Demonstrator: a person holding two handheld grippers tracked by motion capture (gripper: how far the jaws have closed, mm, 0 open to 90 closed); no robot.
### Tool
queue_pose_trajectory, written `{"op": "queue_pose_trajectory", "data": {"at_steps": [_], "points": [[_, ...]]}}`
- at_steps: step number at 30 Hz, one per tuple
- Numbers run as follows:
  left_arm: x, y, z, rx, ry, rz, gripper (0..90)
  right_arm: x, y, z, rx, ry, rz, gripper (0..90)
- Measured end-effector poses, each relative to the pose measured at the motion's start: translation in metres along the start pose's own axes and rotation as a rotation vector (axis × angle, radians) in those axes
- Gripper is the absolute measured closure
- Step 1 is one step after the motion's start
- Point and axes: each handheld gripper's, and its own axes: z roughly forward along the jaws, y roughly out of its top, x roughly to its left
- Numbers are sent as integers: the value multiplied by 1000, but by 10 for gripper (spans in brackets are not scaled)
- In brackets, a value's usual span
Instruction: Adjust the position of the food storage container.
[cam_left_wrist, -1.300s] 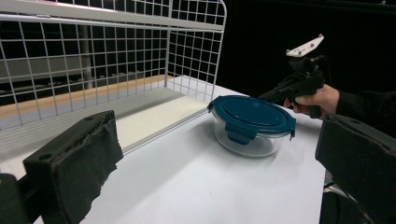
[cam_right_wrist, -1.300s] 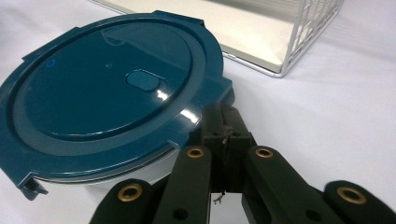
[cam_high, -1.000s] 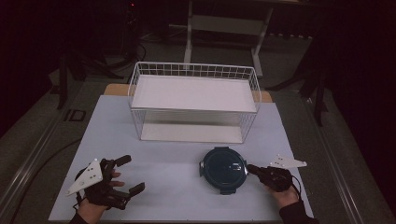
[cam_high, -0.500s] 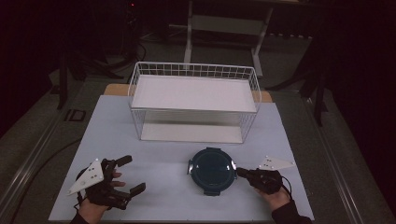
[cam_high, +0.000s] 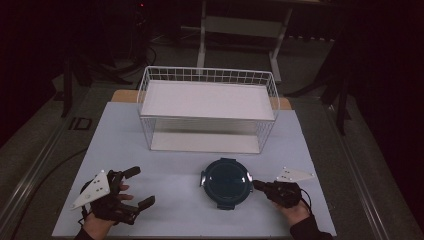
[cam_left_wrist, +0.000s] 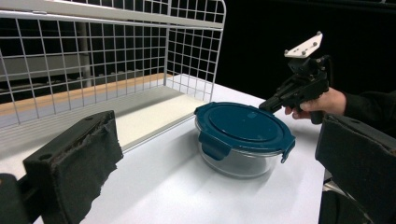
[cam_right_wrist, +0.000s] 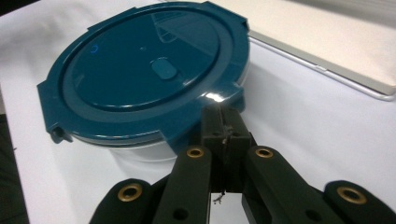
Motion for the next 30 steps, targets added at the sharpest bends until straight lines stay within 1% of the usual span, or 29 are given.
{"op": "queue_pose_trajectory", "data": {"at_steps": [2,6,10,12,14,23,30], "points": [[0,0,0,1,-1,-2,2,0,0,0,-7,6,9,900],[0,0,2,4,-2,-1,2,1,1,2,-9,-6,12,900],[-1,0,2,6,-4,2,2,1,4,6,-7,2,14,900],[-1,0,2,5,-3,0,2,1,6,9,-6,15,16,900],[0,0,2,6,-4,-2,2,2,7,11,-4,16,13,900],[0,-1,1,6,-6,-3,2,13,21,32,11,71,-10,900],[0,-1,2,9,-10,-3,2,23,27,45,11,100,-24,900]]}}
